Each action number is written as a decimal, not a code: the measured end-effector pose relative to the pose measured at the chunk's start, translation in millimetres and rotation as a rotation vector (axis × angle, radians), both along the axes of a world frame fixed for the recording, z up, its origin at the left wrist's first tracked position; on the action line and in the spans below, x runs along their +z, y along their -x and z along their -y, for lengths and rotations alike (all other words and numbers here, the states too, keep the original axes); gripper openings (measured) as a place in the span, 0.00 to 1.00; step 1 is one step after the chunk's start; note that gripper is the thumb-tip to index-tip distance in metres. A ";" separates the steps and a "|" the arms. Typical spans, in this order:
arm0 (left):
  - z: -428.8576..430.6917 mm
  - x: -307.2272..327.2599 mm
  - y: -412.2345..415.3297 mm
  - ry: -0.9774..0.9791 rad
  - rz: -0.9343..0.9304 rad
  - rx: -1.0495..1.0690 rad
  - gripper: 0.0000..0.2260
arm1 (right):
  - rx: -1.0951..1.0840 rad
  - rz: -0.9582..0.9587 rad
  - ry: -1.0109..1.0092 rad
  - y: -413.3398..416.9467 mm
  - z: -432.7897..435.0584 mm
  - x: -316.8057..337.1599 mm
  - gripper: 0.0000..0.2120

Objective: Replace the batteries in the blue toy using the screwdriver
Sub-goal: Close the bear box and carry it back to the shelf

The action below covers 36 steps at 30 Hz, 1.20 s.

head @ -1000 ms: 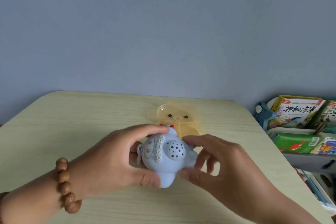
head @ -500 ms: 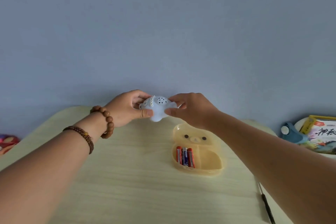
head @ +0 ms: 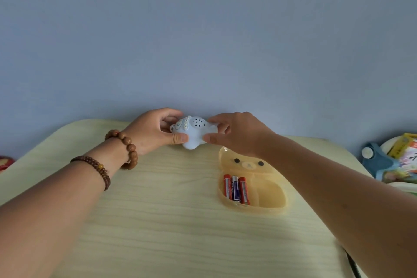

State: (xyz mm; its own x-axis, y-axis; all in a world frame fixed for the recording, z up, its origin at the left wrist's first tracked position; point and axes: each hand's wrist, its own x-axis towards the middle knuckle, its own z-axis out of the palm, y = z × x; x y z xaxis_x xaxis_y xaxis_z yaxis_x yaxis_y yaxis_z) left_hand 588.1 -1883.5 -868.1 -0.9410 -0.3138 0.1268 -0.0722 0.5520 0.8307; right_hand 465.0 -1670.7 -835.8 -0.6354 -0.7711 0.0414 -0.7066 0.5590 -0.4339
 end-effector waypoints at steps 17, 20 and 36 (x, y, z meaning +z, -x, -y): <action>-88.3 23.0 -77.2 0.422 -0.435 0.249 0.03 | 0.069 -0.406 0.100 -109.6 -160.1 -26.2 0.12; -124.6 22.9 -98.8 0.373 -0.277 -0.036 0.11 | 0.094 -0.369 0.133 -122.6 -167.9 -24.0 0.11; -165.2 9.2 -136.5 0.051 0.085 -0.118 0.42 | 0.252 -0.350 0.395 -188.6 -214.3 -39.6 0.06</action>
State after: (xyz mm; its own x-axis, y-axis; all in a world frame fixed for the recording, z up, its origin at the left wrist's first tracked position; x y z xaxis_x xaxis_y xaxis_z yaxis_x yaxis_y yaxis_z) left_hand 724.6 -1718.3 -858.9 -0.9789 -0.1960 0.0582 -0.0733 0.6019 0.7952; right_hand 653.6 -1456.4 -875.3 -0.3308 -0.7802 0.5310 -0.9357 0.1980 -0.2919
